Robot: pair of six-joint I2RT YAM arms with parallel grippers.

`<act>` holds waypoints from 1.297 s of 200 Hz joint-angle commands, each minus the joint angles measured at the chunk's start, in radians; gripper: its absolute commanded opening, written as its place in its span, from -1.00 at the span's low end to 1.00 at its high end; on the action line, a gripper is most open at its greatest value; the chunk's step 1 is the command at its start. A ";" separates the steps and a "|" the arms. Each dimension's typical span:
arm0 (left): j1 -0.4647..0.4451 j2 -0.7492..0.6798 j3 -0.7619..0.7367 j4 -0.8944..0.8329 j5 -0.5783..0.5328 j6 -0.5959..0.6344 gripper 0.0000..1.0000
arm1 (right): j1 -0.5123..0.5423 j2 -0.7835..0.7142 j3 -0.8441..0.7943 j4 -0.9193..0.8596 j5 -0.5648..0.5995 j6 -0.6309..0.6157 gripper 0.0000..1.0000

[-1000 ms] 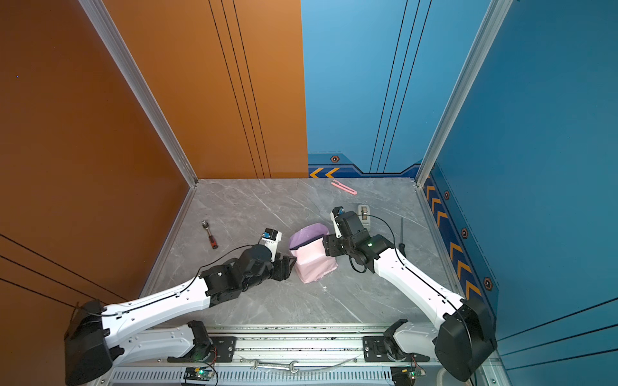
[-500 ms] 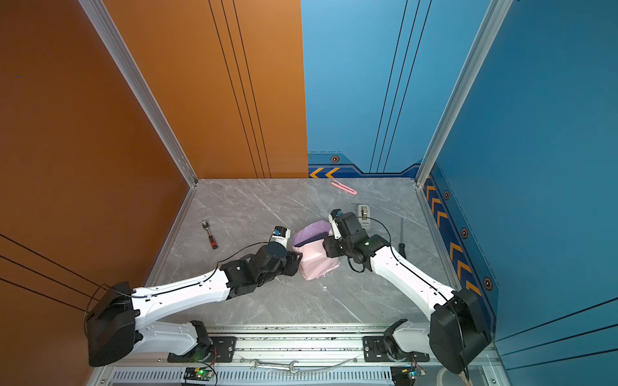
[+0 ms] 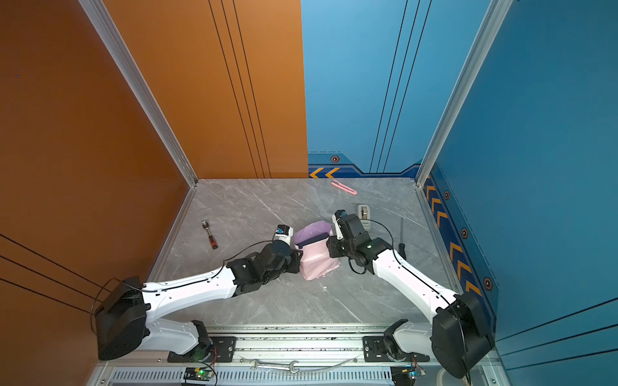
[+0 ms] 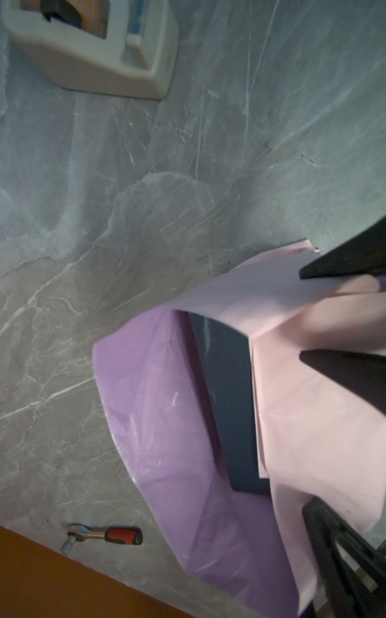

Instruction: Wrap the gift box in paper

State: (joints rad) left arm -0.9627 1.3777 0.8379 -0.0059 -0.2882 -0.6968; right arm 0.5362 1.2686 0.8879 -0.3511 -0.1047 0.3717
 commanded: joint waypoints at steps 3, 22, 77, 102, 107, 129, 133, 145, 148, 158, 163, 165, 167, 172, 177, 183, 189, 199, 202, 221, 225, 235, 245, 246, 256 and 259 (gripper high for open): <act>0.006 -0.004 0.071 -0.040 -0.014 0.014 -0.90 | -0.001 -0.052 -0.017 0.003 0.003 0.024 -0.51; 0.015 -0.011 0.116 -0.083 -0.006 0.033 -1.00 | 0.003 -0.089 -0.002 0.002 0.001 0.036 -0.69; 0.035 -0.028 0.259 -0.227 0.010 0.099 -1.00 | 0.040 -0.174 0.041 -0.020 0.032 0.055 -0.86; 0.059 0.010 0.268 -0.192 0.045 0.110 -1.00 | 0.040 -0.154 0.035 -0.016 0.046 0.082 -0.88; 0.059 0.026 0.288 -0.194 0.048 0.122 -1.00 | 0.046 -0.144 0.038 -0.013 0.042 0.085 -0.88; 0.079 0.051 0.339 -0.239 0.055 0.137 -1.00 | 0.068 -0.138 0.069 -0.049 0.070 0.078 -0.88; 0.083 0.048 0.333 -0.238 0.055 0.136 -1.00 | 0.067 -0.144 0.071 -0.059 0.083 0.077 -0.88; 0.091 0.029 0.304 -0.237 0.044 0.143 -1.00 | 0.061 -0.167 0.065 -0.079 0.112 0.067 -0.88; 0.093 0.024 0.297 -0.239 0.039 0.147 -1.00 | 0.059 -0.173 0.061 -0.083 0.117 0.066 -0.88; 0.094 0.012 0.268 -0.240 0.021 0.152 -1.00 | 0.050 -0.187 0.043 -0.095 0.130 0.062 -0.87; 0.096 0.008 0.256 -0.235 0.019 0.152 -1.00 | 0.048 -0.190 0.032 -0.096 0.130 0.062 -0.86; 0.097 0.008 0.250 -0.234 0.020 0.152 -1.00 | 0.046 -0.191 0.027 -0.095 0.129 0.063 -0.86; 0.097 0.006 0.245 -0.233 0.020 0.152 -1.00 | 0.046 -0.192 0.022 -0.093 0.127 0.062 -0.86; 0.097 0.005 0.232 -0.227 0.017 0.152 -1.00 | 0.046 -0.192 0.009 -0.089 0.123 0.064 -0.86; 0.096 0.004 0.220 -0.218 0.012 0.149 -1.00 | 0.048 -0.190 -0.002 -0.081 0.120 0.068 -0.86; 0.091 0.004 0.204 -0.204 0.007 0.148 -1.00 | 0.049 -0.188 -0.020 -0.070 0.116 0.073 -0.86; 0.090 0.006 0.199 -0.192 0.003 0.145 -1.00 | 0.052 -0.185 -0.037 -0.051 0.115 0.077 -0.86; 0.087 0.009 0.150 -0.142 0.001 0.137 -1.00 | 0.056 -0.181 -0.070 -0.012 0.122 0.083 -0.87; 0.084 0.010 0.144 -0.133 -0.001 0.137 -1.00 | 0.056 -0.179 -0.079 0.000 0.125 0.086 -0.87; 0.077 0.021 0.119 -0.105 -0.015 0.134 -1.00 | 0.060 -0.167 -0.121 0.055 0.138 0.089 -0.84; 0.077 0.020 0.116 -0.105 -0.016 0.132 -1.00 | 0.060 -0.165 -0.128 0.062 0.141 0.089 -0.81; 0.077 0.016 0.112 -0.101 -0.019 0.130 -0.95 | 0.060 -0.165 -0.139 0.069 0.138 0.091 -0.66; 0.075 0.003 0.110 -0.102 -0.025 0.127 -0.70 | 0.060 -0.174 -0.138 0.069 0.127 0.093 -0.42; 0.075 0.001 0.110 -0.103 -0.027 0.128 -0.68 | 0.060 -0.175 -0.138 0.069 0.125 0.093 -0.38; 0.076 -0.016 0.107 -0.110 -0.037 0.122 -0.45 | 0.060 -0.195 -0.138 0.066 0.110 0.099 -0.13; 0.076 -0.022 0.104 -0.112 -0.038 0.119 -0.37 | 0.058 -0.203 -0.139 0.066 0.108 0.101 -0.09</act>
State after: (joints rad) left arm -0.8822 1.4014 0.9554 -0.1463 -0.2855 -0.5640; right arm 0.5907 1.0992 0.7578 -0.3271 0.0040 0.4644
